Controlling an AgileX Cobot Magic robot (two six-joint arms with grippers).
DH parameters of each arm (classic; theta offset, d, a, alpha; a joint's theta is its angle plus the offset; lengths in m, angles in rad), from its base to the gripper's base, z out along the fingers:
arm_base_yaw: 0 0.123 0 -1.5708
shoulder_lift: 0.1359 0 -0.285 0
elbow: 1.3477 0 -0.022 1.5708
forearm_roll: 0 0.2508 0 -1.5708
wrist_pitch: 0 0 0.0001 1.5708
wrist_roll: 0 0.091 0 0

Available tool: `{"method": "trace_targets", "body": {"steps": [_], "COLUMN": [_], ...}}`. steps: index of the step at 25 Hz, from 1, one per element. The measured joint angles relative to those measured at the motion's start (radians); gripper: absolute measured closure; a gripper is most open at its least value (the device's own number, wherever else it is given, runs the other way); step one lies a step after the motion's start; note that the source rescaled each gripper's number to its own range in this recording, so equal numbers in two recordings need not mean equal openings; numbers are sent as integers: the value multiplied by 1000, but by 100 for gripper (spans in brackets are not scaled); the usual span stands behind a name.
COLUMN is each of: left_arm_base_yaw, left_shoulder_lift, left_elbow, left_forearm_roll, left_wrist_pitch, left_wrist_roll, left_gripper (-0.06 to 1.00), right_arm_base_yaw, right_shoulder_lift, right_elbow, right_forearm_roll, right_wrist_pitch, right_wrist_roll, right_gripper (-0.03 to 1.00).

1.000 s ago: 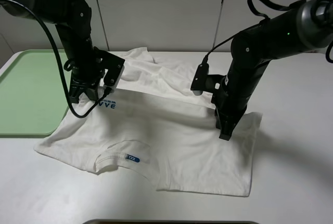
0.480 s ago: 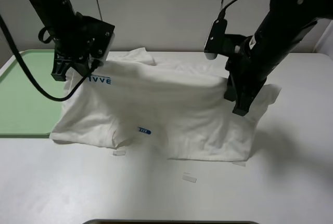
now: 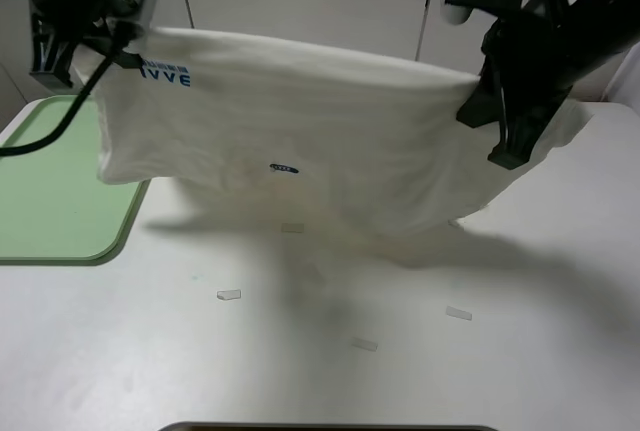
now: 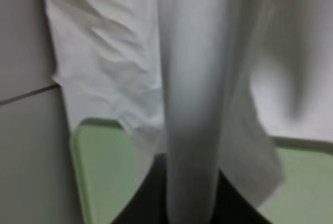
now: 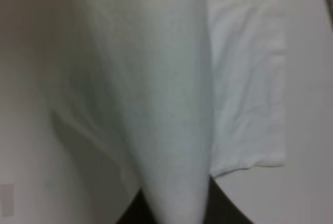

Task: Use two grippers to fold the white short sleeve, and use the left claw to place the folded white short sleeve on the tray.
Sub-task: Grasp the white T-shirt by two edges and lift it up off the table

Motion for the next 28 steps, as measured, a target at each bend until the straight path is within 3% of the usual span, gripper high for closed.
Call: {"method": "trace_targets", "body": {"steps": [12,22,28], "left_arm_base_yaw": [-1,-1,-2], "left_shoulder_lift": [-248,-288,-289], "left_elbow": [-3,-195,-297], "left_forearm_roll": [-6,-6,-14], "left_wrist_pitch": [-20,-21,-21], "left_wrist_roll": [0,-46,-49], "left_gripper": [93,93,93], "right_arm_base_yaw": [0,0,2], "right_shoulder_lift": [-48,-49,-50], "right_elbow": [-211,-415,-543], "right_forearm_roll": [-3,-11,-75], "right_wrist_pitch": [137,211,241], "right_wrist_roll": [0,0,0], "right_gripper": [97,97,97]}}
